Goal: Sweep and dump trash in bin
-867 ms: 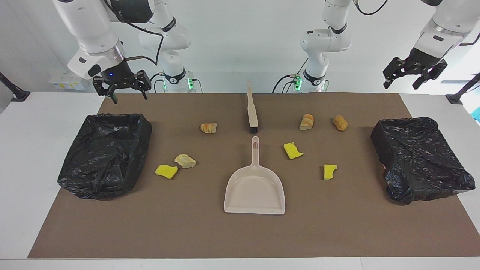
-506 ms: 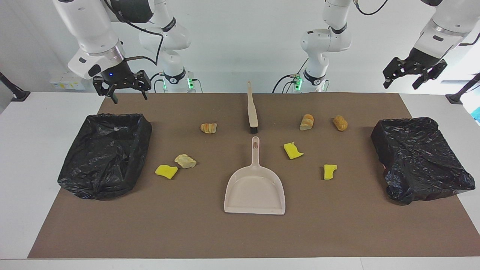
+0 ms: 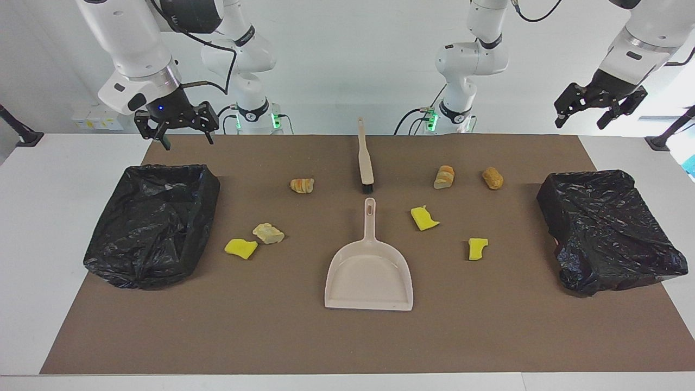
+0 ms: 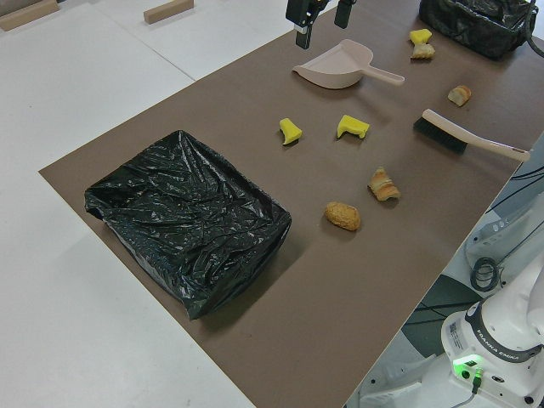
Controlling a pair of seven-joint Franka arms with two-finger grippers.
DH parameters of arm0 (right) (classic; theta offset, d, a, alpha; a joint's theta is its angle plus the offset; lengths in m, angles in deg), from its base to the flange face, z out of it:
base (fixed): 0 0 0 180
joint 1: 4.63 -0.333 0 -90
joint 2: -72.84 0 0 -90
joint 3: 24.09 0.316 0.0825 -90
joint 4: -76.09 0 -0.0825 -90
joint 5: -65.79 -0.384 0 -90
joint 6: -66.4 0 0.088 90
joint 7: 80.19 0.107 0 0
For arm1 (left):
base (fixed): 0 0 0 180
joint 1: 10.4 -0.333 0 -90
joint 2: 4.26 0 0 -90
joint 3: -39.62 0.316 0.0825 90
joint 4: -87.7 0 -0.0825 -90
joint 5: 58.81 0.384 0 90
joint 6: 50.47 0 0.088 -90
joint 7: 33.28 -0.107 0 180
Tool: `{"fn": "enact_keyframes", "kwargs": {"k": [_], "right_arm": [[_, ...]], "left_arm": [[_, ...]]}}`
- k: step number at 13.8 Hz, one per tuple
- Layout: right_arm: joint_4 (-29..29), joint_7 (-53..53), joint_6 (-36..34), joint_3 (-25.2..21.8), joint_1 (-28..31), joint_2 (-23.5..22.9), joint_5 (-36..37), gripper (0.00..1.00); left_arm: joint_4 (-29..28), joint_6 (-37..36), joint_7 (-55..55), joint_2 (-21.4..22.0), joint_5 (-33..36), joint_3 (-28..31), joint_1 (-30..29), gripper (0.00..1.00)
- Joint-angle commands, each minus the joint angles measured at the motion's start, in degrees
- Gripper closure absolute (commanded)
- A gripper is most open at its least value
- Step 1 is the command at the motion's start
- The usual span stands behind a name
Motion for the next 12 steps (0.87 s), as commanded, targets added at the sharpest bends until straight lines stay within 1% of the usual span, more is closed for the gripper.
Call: {"fn": "enact_keyframes", "kwargs": {"k": [1, 9, 11, 12], "right_arm": [[1.4, -1.5, 1.2, 0.4, 1.0, 1.0, -1.0, 0.00], [1.5, -1.4, 0.6, 0.3, 1.0, 1.1, -0.1, 0.00], [2.2, -2.1, 2.0, 0.2, 0.9, 1.3, -0.3, 0.00], [2.8, -1.9, 4.2, 0.3, 0.3, 1.5, -0.3, 0.00]], "left_arm": [[-1.4, -1.0, 0.8, 1.3, 0.5, 0.2, 0.7, 0.00], [-1.5, -0.7, 0.8, 1.4, 0.3, 0.1, 1.6, 0.00], [-1.8, -0.6, 0.8, 1.5, 0.3, 0.1, 1.7, 0.00], [-1.9, -0.6, 0.8, 1.7, 0.3, 0.1, 1.7, 0.00]]}}
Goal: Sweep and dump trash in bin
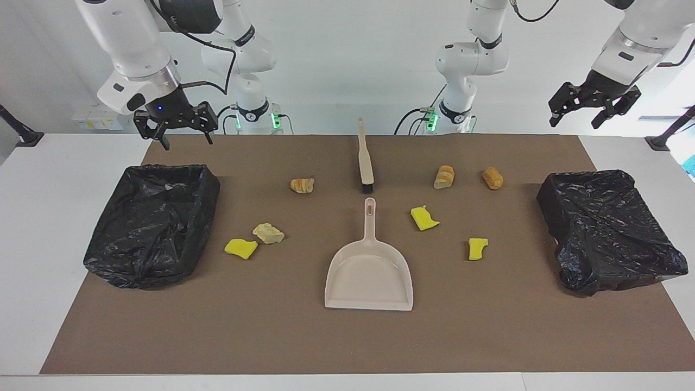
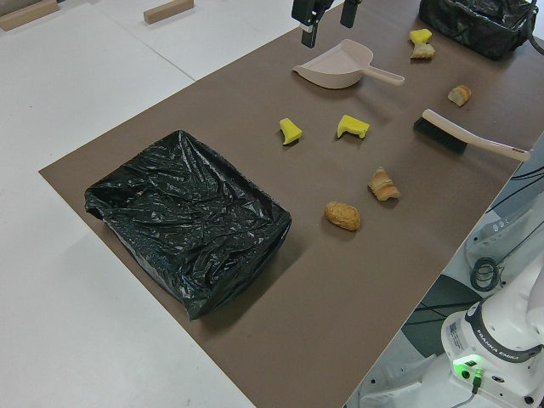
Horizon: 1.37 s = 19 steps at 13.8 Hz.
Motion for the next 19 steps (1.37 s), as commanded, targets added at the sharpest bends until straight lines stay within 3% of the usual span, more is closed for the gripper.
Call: {"fn": "enact_keyframes", "kwargs": {"k": [1, 5, 8, 13, 19], "right_arm": [[3.4, -1.4, 4.8, 0.5, 0.3, 1.8, -0.3, 0.00], [5.3, -1.0, 8.7, 0.6, 0.3, 1.8, -1.2, 0.00], [5.5, 5.1, 9.4, 0.6, 0.4, 1.8, -1.2, 0.00], [6.4, 9.3, 9.4, 0.8, 0.1, 2.1, -5.2, 0.00], [6.5, 9.2, 9.3, 1.1, 0.2, 2.0, -5.1, 0.00]], "left_arm": [[-2.2, 0.0, 0.7, 1.8, 0.1, 0.6, 1.0, 0.00], [-3.9, 0.3, 0.7, 3.0, -0.1, 0.4, 2.3, 0.00], [-7.4, 2.2, 0.7, 5.0, -0.2, 0.4, 5.4, 0.00], [-17.0, 6.1, 1.9, 9.6, -0.2, 0.4, 12.8, 0.00], [-27.6, 16.6, 18.2, 11.1, -0.2, 0.2, 24.8, 0.00]]}}
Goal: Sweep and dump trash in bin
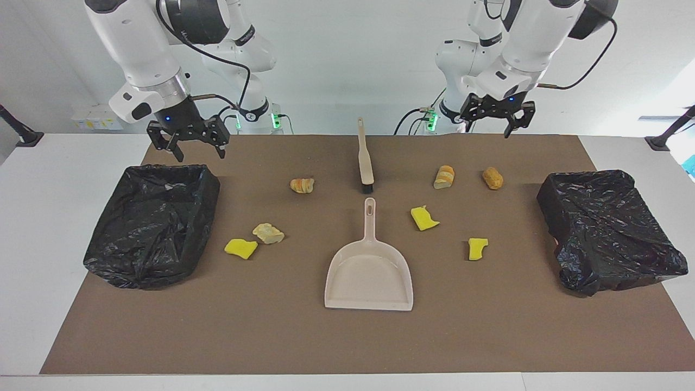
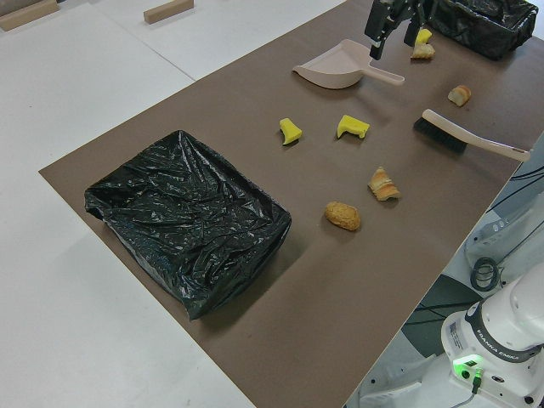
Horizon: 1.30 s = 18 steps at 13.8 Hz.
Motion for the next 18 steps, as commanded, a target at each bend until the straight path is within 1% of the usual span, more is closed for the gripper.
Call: {"fn": "enact_keyframes", "kwargs": {"k": [1, 4, 7, 10, 13, 16, 17, 18], "right_arm": [[1.8, 0.9, 1.2, 0.4, 0.3, 1.2, -1.0, 0.00], [1.8, 1.2, 1.6, 0.4, 0.1, 0.2, -1.2, 0.00], [1.8, 4.9, 4.4, 0.4, -2.5, -3.2, -1.3, 0.00], [1.8, 10.9, 7.5, 0.4, -6.4, -6.8, -1.3, 0.00], [1.7, 17.0, 11.8, 0.4, -10.5, -11.1, -1.3, 0.00], [1.3, 23.4, 15.8, 0.4, -15.0, -13.9, -1.6, 0.00], [1.2, 26.0, 16.7, 0.5, -16.5, -14.8, -1.6, 0.01], [1.1, 28.5, 18.3, 0.4, -18.2, -15.4, -1.6, 0.08]], "left_arm": [[-7.8, 6.7, 6.7, 3.2, 0.0, 0.7, 5.7, 0.00], [-12.1, 11.0, 12.6, 3.7, 0.0, 0.7, 11.3, 0.00], [-14.6, 12.4, 16.8, 4.6, -0.1, 0.7, 14.9, 0.00], [-20.1, 18.3, 22.8, 4.7, -0.1, 0.7, 20.0, 0.00], [-24.9, 21.3, 25.3, 4.3, -0.1, 0.7, 25.2, 0.00], [-30.8, 29.1, 31.5, 4.0, -0.1, 0.6, 30.3, 0.00], [-32.0, 30.6, 32.8, 3.9, -0.1, 0.6, 31.9, 0.00], [-32.8, 31.3, 34.2, 3.7, -0.1, 0.6, 33.3, 0.00]]}}
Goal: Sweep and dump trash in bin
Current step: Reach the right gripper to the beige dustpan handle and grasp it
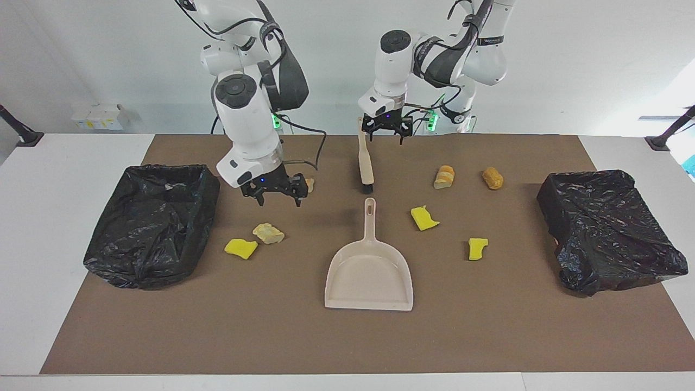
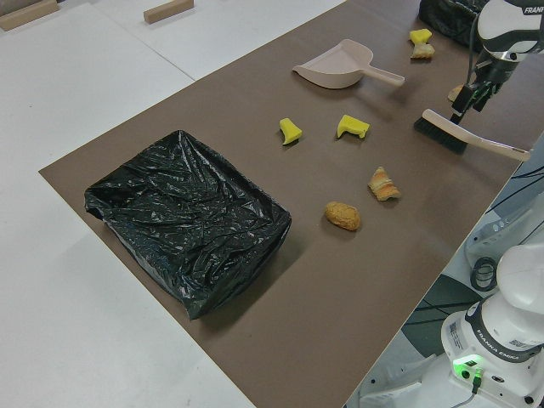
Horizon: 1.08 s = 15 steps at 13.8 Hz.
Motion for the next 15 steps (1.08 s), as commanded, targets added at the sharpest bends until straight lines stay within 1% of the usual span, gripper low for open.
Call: {"fn": "enact_keyframes", "kwargs": {"k": [1, 2, 3, 5, 7, 9, 11, 12, 15], "right_arm": [[-0.8, 6.1, 3.3, -0.1, -3.5, -1.6, -1.7, 0.13], [-1.8, 7.5, 4.1, -0.1, -4.8, -3.0, -2.4, 0.14], [-3.5, 9.4, 4.2, -0.1, -6.0, -4.6, -2.3, 0.14], [-5.2, 13.4, 5.4, -0.1, -7.9, -7.9, -1.5, 0.14], [-7.8, 15.7, 8.4, -0.1, -10.3, -11.7, -1.0, 0.14], [-8.1, 18.2, 13.0, -0.2, -12.2, -14.4, -1.0, 0.15], [-8.5, 19.1, 13.9, -0.2, -13.3, -15.7, -0.9, 0.18], [-8.5, 19.4, 13.8, -0.2, -14.1, -16.0, -0.8, 0.18], [-7.8, 19.5, 13.5, -0.2, -15.5, -15.8, 0.2, 0.20]], "left_arm": [[-4.3, 3.7, 4.0, 1.3, -0.1, 1.0, 4.4, 0.00], [-5.1, 5.0, 5.6, 1.0, -0.1, 1.0, 6.4, 0.00], [-5.8, 6.5, 8.4, 0.9, -0.1, 1.0, 7.6, 0.00], [-6.5, 9.5, 12.3, 0.0, -0.1, 1.0, 10.0, 0.00], [-7.1, 9.6, 14.7, 0.0, -0.1, 0.9, 11.4, 0.00], [-7.1, 9.8, 16.1, -0.1, -0.2, 0.8, 11.6, 0.00], [-7.7, 10.3, 17.4, -0.3, -0.2, 0.8, 12.2, 0.04], [-7.9, 11.0, 17.7, -0.8, -0.2, 0.8, 12.4, 0.04], [-8.6, 11.3, 18.1, -1.0, -0.2, 0.8, 13.2, 0.06]]}}
